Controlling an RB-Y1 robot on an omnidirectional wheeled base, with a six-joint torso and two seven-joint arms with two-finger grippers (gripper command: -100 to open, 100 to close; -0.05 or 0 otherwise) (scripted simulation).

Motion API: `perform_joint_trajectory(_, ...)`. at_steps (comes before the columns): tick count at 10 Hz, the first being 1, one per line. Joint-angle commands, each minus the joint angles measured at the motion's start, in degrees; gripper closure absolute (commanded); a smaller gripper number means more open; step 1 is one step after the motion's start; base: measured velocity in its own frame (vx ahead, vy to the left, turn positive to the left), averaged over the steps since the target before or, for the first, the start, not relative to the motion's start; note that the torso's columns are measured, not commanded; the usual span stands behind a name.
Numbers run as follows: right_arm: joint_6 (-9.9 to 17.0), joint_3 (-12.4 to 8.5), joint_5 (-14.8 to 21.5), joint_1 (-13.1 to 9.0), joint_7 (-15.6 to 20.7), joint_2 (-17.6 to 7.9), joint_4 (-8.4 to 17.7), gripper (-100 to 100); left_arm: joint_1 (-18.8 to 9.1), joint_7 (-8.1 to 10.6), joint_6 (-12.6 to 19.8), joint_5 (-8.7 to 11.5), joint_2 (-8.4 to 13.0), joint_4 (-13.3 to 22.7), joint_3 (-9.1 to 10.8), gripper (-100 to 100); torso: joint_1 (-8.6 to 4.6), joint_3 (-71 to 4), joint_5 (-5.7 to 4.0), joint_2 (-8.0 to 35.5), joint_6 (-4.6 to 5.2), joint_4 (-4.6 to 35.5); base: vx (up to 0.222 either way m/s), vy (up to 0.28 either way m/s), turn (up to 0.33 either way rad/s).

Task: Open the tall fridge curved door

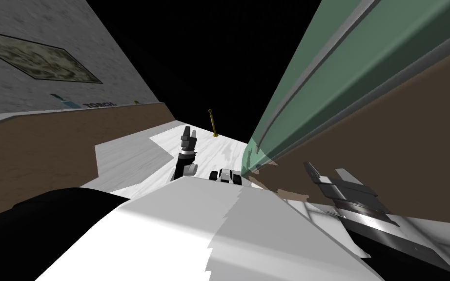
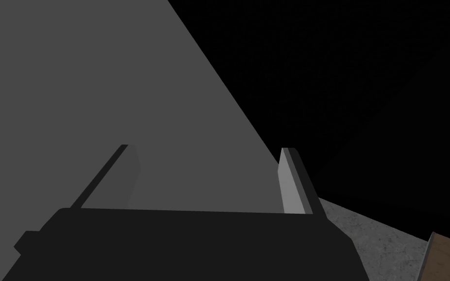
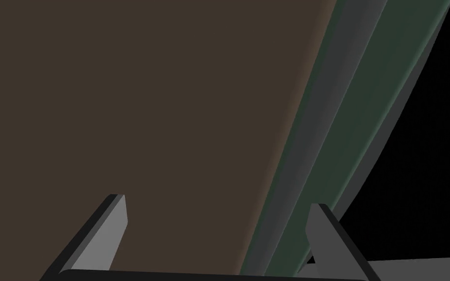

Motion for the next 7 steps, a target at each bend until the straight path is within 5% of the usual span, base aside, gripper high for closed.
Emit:
perform_joint_trajectory(1,1.28,-3.49,0.6,3.96,4.21,-1.05,-0.28,-100,0.0,0.0,0.0,0.0,0.0,0.0,0.0,0,-0.14,0.09,-0.06,0.09,0.03,0.05,0.18,0.152,-0.062)
perform_joint_trajectory(7,4.23,-11.72,1.86,12.57,13.61,-5.02,-2.18,-100,0.01,0.0,0.0,0.0,0.0,0.0,0.01,0,-0.02,0.03,-0.02,0.03,-0.02,0.02,0.204,0.144,-0.072)
